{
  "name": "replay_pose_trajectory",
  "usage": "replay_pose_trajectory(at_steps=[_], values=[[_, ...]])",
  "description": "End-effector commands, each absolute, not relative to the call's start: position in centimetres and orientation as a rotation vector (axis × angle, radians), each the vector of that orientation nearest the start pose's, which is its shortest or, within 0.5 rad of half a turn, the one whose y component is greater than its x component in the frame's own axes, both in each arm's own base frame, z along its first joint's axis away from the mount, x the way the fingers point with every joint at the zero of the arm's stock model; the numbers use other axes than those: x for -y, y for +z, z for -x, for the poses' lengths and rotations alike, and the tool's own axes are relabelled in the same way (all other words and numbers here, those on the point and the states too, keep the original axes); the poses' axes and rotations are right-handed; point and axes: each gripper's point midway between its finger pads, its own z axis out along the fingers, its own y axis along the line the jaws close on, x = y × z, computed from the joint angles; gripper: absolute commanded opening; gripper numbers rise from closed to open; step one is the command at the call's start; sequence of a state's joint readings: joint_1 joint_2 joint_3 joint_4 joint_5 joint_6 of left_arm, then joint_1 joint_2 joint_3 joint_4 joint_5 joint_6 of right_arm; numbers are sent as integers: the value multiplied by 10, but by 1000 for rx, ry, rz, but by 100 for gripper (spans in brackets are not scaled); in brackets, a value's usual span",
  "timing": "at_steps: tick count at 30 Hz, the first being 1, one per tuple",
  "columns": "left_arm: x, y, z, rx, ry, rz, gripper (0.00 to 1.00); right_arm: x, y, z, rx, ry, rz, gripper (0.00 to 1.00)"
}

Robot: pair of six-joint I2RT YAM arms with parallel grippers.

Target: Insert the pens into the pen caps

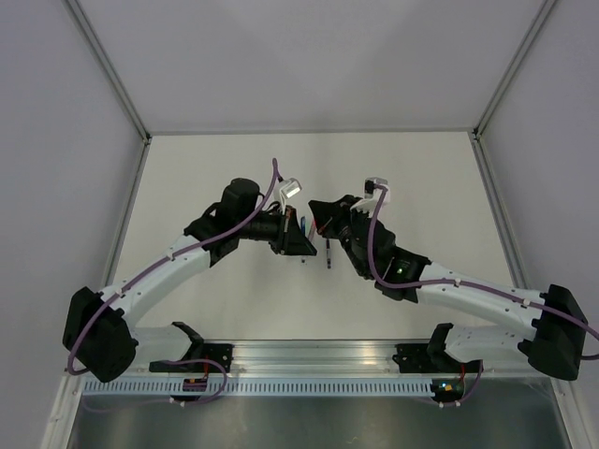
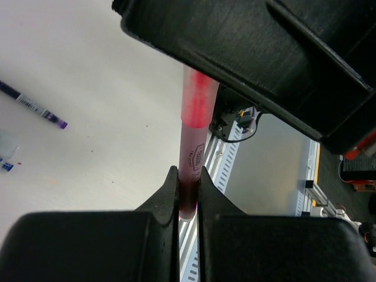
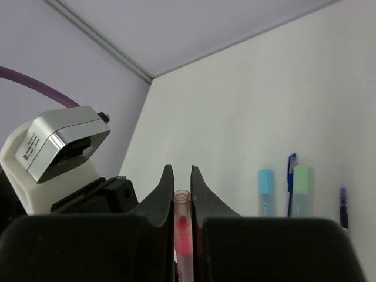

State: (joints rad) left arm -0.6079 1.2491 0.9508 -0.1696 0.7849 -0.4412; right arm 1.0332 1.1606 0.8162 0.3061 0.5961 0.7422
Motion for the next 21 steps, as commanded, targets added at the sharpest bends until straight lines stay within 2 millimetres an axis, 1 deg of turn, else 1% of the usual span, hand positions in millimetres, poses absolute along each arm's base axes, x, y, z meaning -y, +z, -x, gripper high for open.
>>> replay_pose_trajectory(at_steps=[1,2,3,5,7,9,10,11,12,14,15,16,17,18,19,21], values=[[279,322,-338,-1677,-958,-370,2,-353,182,-168,-2126,894,123,0],[280,319,-341,-1682,-952,-366,2,-354,183,-170,-2120,880,108,0],[284,312,-343,-1698,-964,-376,2,-359,184,-169,-2125,886,103,0],[285,303,-344,-1716,-966,-376,2,-363,184,-170,-2130,884,104,0],[286,299,-342,-1714,-980,-384,2,-363,194,-174,-2106,888,79,0],[288,290,-335,-1725,-998,-419,2,-362,206,-177,-2072,910,52,0],[287,288,-333,-1730,-997,-423,2,-361,213,-180,-2056,926,34,0],[285,280,-331,-1747,-991,-421,2,-361,220,-180,-2040,948,26,0],[285,279,-326,-1739,-996,-440,2,-363,231,-182,-2021,973,14,0],[281,275,-317,-1737,-1004,-450,2,-365,242,-185,-1999,999,-3,2],[280,275,-313,-1733,-1008,-456,2,-367,253,-188,-1979,1009,-15,12],[279,275,-310,-1733,-1011,-459,2,-365,255,-191,-1974,992,-27,17],[277,273,-305,-1733,-1012,-462,2,-364,260,-195,-1961,986,-37,27],[276,270,-302,-1742,-1018,-470,2,-364,266,-198,-1941,983,-46,32],[275,268,-299,-1753,-1022,-475,2,-359,272,-205,-1918,961,-74,36],[273,256,-293,-1797,-1024,-479,2,-352,283,-213,-1884,937,-91,44]])
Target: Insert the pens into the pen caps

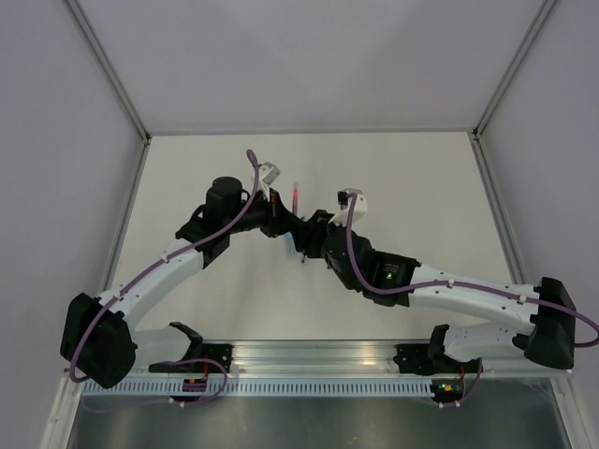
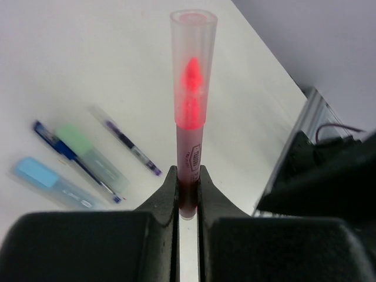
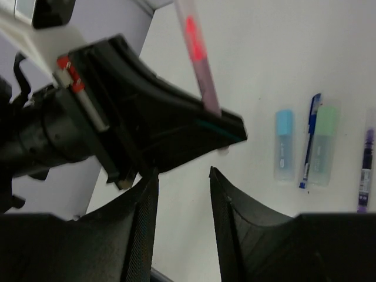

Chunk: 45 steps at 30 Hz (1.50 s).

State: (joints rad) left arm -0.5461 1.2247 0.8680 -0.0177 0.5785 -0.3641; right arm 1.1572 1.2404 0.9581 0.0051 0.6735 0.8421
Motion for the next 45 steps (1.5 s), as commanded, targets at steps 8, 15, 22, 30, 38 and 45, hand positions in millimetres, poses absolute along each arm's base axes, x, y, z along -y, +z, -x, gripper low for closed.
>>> replay_pose_trajectory(at_steps=[8,15,22,30,38,45], values=[[255,200,-276,-1930,-981,-409,2,-296,307,-235,-1825,814,-164,57],[222,153,-283,-2152,-795,-146,2,-248,274,-218,-1854,705,-66,59],[195,104,-288,-2339,-731,43,3,-226,259,-211,-1826,676,-41,61],[200,44,-284,-2543,-716,100,3,-225,248,-213,-1835,630,0,63],[208,34,-286,-2561,-765,128,13,-221,240,-214,-1849,596,8,63],[210,30,-286,-2582,-768,108,22,-220,241,-215,-1843,593,2,64]])
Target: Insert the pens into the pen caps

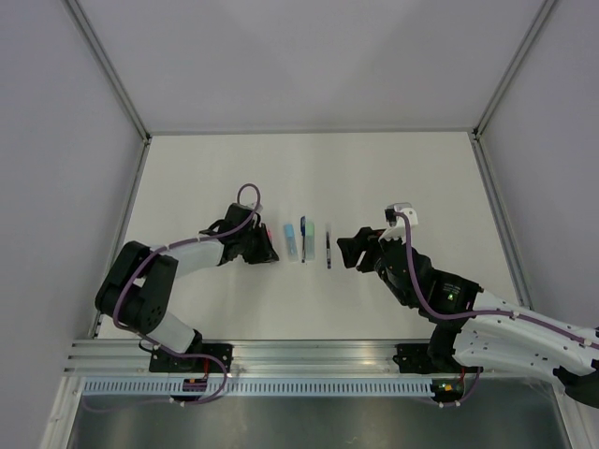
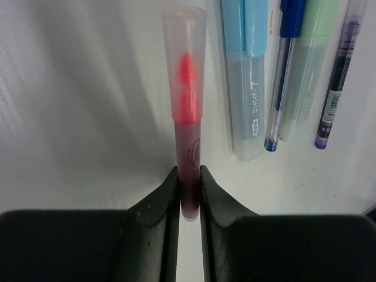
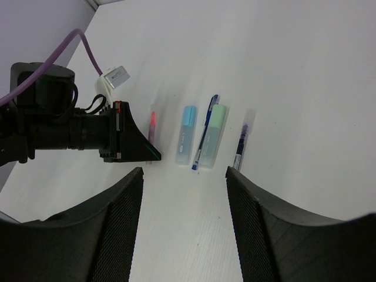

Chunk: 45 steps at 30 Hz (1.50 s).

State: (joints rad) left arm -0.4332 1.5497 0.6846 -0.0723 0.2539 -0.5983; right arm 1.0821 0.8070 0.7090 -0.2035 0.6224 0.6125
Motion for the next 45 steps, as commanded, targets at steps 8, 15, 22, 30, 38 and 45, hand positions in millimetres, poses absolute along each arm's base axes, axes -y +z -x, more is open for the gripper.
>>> replay_pose_trajectory(at_steps=[8,15,22,30,38,45], values=[[207,49,-285,-2543,-763,70,33,-225,239,-215,-1850,607,33,64],[208,106,-287,-2430,-798,-1,52,-237,228,-216,-1882,608,90,65],[219,207,-284,-2166,-893,-260,100,-248,209,-223,-1937,574,119,98],[218,233,-247,-1866,-1027,-338,100,-233,219,-229,-1873,599,45,98],[210,250,-228,-1705,-1035,-364,100,-205,237,-229,-1819,574,-81,98],[210,251,-225,-1698,-1046,-372,100,-201,237,-231,-1814,561,-115,98]])
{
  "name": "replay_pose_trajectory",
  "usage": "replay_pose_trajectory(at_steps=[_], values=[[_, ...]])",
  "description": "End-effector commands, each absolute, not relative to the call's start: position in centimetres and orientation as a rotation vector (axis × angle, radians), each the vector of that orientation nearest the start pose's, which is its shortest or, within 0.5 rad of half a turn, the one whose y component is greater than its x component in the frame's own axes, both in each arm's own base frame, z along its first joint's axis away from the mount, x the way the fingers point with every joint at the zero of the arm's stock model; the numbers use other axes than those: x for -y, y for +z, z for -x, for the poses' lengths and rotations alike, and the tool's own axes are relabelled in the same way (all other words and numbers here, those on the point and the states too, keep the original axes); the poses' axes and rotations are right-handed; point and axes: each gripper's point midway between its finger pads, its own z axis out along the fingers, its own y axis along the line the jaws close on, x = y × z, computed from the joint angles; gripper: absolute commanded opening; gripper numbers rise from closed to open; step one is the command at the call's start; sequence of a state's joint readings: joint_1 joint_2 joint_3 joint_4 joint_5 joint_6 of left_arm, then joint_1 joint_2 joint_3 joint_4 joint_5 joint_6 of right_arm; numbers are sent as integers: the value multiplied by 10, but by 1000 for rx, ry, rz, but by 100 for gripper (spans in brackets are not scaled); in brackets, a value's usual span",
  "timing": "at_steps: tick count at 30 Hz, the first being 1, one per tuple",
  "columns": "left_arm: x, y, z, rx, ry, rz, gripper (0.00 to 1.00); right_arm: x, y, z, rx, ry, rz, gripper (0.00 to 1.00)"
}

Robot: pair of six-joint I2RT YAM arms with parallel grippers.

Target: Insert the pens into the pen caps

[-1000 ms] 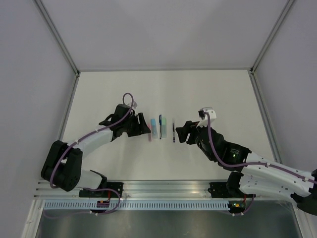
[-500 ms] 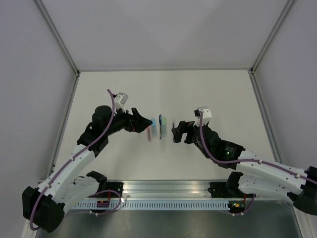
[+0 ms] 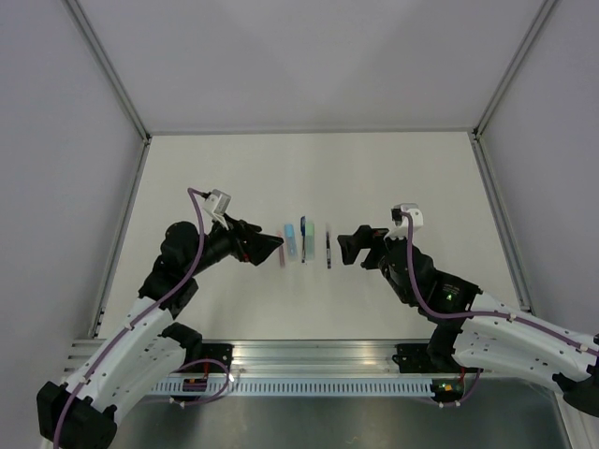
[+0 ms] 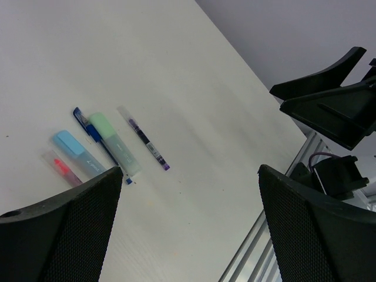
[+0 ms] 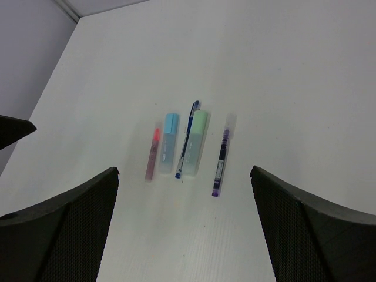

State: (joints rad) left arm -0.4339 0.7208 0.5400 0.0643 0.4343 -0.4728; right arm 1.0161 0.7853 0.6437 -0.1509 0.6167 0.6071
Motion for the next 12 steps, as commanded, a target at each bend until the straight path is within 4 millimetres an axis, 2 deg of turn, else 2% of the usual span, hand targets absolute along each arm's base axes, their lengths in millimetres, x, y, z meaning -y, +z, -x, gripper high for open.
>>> replay_pose_trajectory(at_steps=[1,12], values=[[210,251,-224,-1694,-1047,-376,100,-199,236,-231,-1814,554,-118,98],[210,253,-224,-1678,-1042,-386,100,-189,242,-230,-1784,539,-138,98]])
